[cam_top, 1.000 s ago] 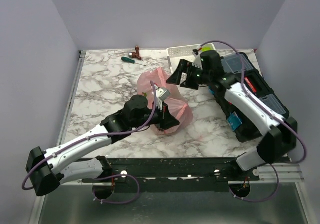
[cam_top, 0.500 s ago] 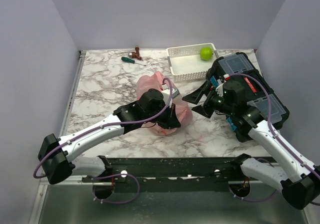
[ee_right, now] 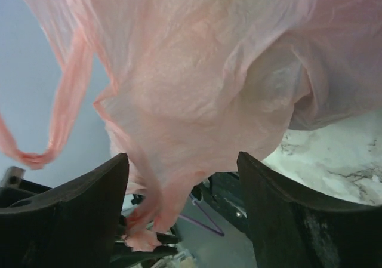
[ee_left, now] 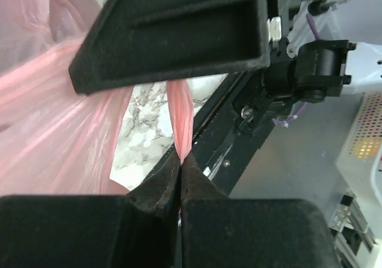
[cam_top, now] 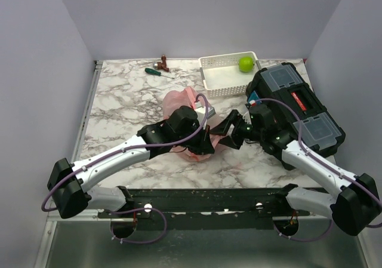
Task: Take the fake fruits out of the plastic bag
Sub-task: Adjust the plastic bag at the center of the board.
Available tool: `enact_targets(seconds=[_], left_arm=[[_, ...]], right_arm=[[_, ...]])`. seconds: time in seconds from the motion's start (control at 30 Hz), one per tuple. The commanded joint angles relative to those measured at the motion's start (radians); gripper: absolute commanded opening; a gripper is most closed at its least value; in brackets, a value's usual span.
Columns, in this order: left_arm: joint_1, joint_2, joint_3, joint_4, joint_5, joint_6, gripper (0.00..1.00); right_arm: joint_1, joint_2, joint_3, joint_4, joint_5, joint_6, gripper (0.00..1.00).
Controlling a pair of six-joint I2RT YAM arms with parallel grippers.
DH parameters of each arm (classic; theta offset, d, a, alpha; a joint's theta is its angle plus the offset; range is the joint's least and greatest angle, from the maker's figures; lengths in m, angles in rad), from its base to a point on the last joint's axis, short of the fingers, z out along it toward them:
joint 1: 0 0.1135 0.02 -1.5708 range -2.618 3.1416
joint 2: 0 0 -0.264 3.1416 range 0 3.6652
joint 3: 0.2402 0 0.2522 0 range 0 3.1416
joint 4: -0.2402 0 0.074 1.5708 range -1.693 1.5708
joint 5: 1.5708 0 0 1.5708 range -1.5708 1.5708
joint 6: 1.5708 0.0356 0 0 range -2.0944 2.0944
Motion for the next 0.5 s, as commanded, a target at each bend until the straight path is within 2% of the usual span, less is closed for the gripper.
enact_targets(seconds=[0.0, 0.03, 0.17, 0.2, 0.23, 0.27, 0.3, 0.47], left_arm=[[-0.007, -0.003, 0.058, -0.017, -0.071, 0.077, 0.00], [-0.007, -0.002, 0.056, -0.003, -0.069, 0.086, 0.00], [-0.006, 0.009, 0.071, -0.003, -0.154, 0.123, 0.00], [-0.006, 0.018, 0.086, -0.016, -0.162, 0.128, 0.00], [-0.006, 0.027, 0.105, -0.024, -0.159, 0.130, 0.00], [-0.006, 0.032, 0.119, -0.038, -0.159, 0.129, 0.03], [-0.006, 0.032, 0.130, -0.042, -0.158, 0.118, 0.07], [-0.006, -0.025, 0.150, -0.064, -0.149, 0.072, 0.57]], right_arm=[[0.020, 0.017, -0.062, 0.164, -0.075, 0.016, 0.53], [0.025, 0.018, -0.063, 0.172, -0.082, 0.024, 0.48], [0.049, -0.053, -0.066, 0.207, -0.034, 0.043, 0.47], [0.048, -0.078, -0.065, 0.210, -0.015, 0.050, 0.44], [0.048, -0.093, -0.064, 0.212, 0.010, 0.051, 0.31], [0.049, -0.107, -0.063, 0.212, 0.023, 0.053, 0.13], [0.049, -0.111, -0.057, 0.212, 0.025, 0.053, 0.01], [0.049, -0.120, -0.043, 0.259, 0.041, 0.048, 0.01]])
